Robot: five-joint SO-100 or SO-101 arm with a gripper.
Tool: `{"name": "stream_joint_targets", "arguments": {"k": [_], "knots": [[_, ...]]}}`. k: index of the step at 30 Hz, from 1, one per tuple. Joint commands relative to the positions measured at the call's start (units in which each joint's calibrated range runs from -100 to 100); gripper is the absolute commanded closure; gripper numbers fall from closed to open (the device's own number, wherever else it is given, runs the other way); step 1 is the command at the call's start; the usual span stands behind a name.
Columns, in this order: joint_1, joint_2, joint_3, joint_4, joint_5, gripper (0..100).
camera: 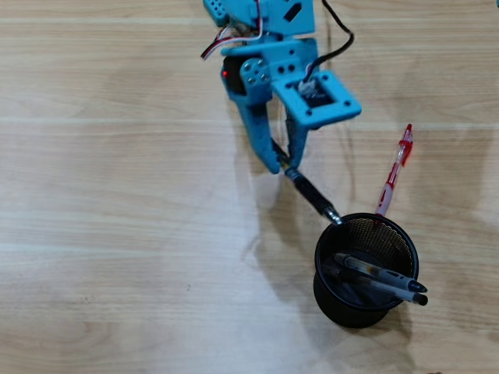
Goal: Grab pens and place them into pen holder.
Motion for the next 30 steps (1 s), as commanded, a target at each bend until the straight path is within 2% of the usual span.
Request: {"name": "stream_joint_targets", "arguments": {"k": [1, 11, 22, 30], "knots": [[-1.98, -10.56, 9.74, -15.28, -1.36, 98], [-8.34, -14.59, 26.05, -42.83, -6.39, 98], [-9.07, -8.29, 26.95, -60.48, -6.70, 98], [-8.70, 0.70, 26.95, -72.45, -9.75, 98]]}}
